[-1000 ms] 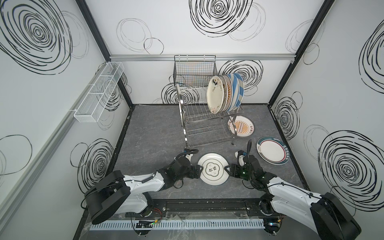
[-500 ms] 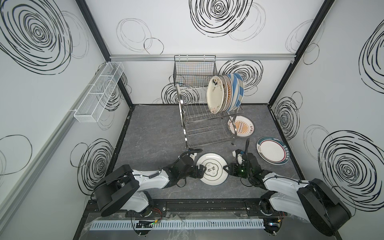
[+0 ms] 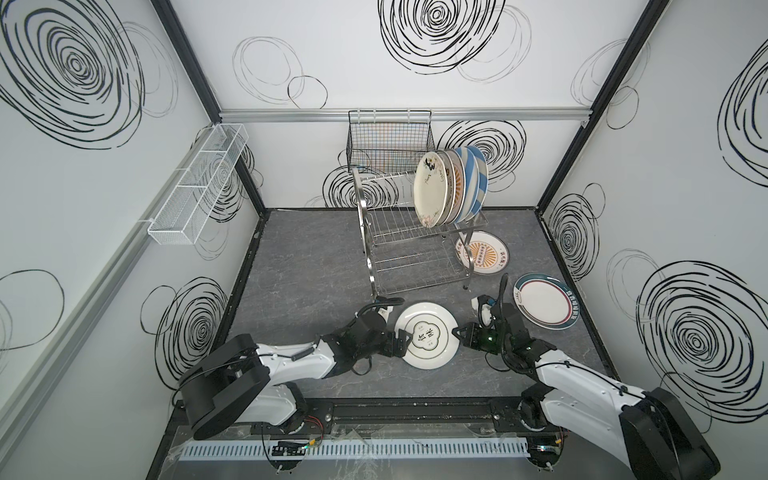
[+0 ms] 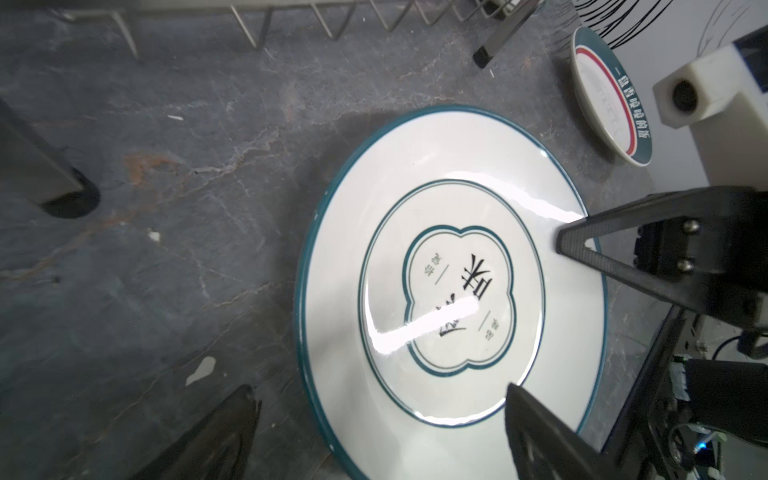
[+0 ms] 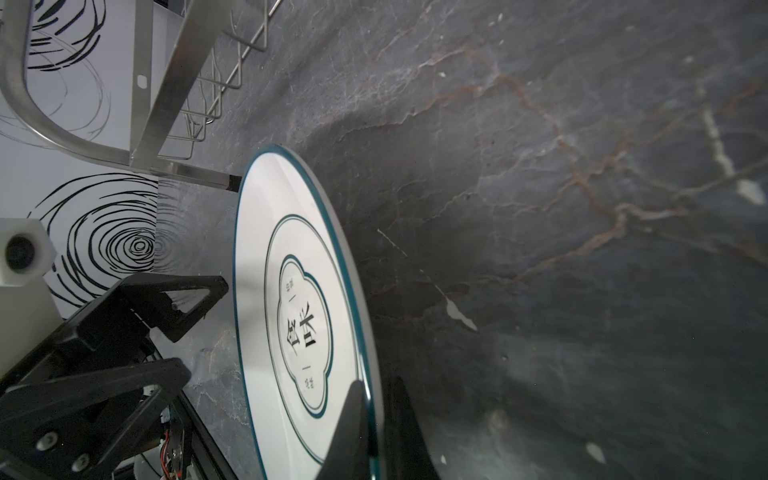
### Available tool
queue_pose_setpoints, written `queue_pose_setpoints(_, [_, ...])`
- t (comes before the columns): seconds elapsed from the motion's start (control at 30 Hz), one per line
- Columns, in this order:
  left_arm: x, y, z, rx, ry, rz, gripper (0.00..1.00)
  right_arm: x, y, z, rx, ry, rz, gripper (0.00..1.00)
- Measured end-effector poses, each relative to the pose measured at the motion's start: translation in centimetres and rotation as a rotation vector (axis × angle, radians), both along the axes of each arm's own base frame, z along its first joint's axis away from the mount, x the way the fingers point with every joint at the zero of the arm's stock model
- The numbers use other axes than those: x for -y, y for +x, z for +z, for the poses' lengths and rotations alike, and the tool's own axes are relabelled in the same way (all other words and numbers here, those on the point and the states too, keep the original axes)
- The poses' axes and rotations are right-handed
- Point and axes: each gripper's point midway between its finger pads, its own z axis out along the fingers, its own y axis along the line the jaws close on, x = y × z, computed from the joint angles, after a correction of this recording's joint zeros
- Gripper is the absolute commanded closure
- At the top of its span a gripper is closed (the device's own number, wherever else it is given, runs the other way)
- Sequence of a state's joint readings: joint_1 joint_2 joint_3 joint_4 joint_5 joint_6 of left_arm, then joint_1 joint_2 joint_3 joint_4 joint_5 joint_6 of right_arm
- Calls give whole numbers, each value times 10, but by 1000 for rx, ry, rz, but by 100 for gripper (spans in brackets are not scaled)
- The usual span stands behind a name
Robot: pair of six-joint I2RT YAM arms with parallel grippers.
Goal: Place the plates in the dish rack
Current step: 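Lift the teal-rimmed plate upright with the right gripper, then carry the teal-rimmed plate to the rack beside the stacked plates with the right gripper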
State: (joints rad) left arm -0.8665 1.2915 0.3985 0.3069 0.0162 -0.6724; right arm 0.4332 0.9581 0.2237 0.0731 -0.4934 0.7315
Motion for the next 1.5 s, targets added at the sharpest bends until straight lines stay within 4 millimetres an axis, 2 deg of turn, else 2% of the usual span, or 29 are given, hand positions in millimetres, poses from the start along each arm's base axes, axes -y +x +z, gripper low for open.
queue_pose_setpoints(0.13, [-26,9,19,41,-36,76,4,2,0,15,36,-11,8,100])
queue_pose_setpoints(0.23, [-49,10,27,62,-31,136,4,0,3,37,91,-9,32,100])
queue_pose_setpoints(0.3, [-64,9,31,75,-19,172,4,-4,6,59,149,-2,57,100])
queue_pose_setpoints(0.47, [-105,6,36,124,-5,274,4,-20,14,145,350,1,138,100])
queue_pose_setpoints(0.57, [-127,4,33,141,-3,331,4,-33,14,188,441,-20,186,100])
queue_pose_setpoints(0.67, [-139,1,30,161,-23,364,4,-42,13,216,493,-44,217,100])
queue_pose_setpoints(0.83, [-145,-2,25,155,-30,373,4,-50,21,261,557,-65,227,100])
queue_pose_setpoints(0.93, [-144,-3,19,133,-16,366,4,-53,28,298,617,-55,215,100])
queue_pose_setpoints(1.1, [-144,-7,-2,58,42,346,4,-58,42,363,727,-54,175,100])
queue_pose_setpoints(1.27, [-142,-10,-8,39,56,330,4,-68,67,428,856,-148,65,100])
queue_pose_setpoints(1.37, [-141,-9,-4,51,46,327,4,-78,85,453,908,-223,-12,100])
queue_pose_setpoints(1.5, [-141,-8,3,76,25,327,4,-88,110,464,947,-367,-117,100])
